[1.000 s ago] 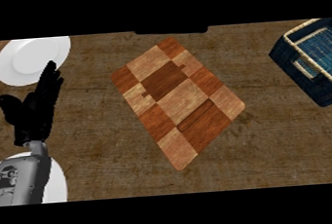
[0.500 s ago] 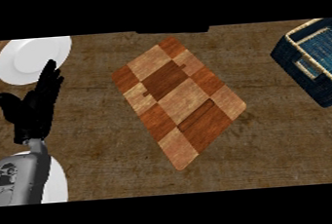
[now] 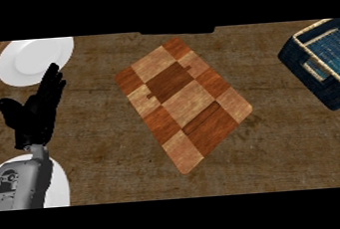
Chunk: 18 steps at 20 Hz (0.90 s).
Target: Pick the sweet potato from the cutting board and place it in the basket
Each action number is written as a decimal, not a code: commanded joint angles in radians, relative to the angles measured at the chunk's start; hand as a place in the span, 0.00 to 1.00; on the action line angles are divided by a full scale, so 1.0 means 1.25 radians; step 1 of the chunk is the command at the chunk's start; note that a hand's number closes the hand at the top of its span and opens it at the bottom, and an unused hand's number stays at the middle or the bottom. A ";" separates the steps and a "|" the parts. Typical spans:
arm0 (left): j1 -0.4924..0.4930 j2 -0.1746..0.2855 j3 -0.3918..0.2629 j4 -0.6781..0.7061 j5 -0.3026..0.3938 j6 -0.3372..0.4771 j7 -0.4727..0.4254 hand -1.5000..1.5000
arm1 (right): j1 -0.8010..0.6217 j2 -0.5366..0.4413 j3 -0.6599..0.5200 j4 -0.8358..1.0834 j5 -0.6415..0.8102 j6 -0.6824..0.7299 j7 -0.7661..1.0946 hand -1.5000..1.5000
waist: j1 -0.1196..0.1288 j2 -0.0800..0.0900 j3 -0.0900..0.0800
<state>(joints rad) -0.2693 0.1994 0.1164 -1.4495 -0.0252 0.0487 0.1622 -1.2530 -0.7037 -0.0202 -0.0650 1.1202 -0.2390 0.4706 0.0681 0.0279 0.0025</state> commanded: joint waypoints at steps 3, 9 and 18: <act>0.011 -0.006 -0.001 0.001 -0.011 0.012 -0.013 0.50 | 0.003 -0.026 0.009 0.001 0.011 0.041 -0.012 1.00 | -0.001 0.000 0.000; -0.011 0.001 0.007 0.010 -0.004 0.005 -0.009 0.50 | -0.006 -0.014 0.001 0.004 0.003 0.082 -0.003 1.00 | 0.000 0.000 0.000; 0.000 -0.025 -0.027 -0.025 -0.025 0.021 0.019 0.50 | 0.061 -0.036 -0.033 0.002 -0.031 0.070 -0.057 1.00 | -0.003 0.001 0.001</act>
<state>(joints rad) -0.2572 0.1852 0.1023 -1.4693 -0.0427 0.0598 0.1606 -1.2002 -0.7115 -0.0447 -0.0574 1.0980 -0.1582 0.4478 0.0701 0.0295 0.0034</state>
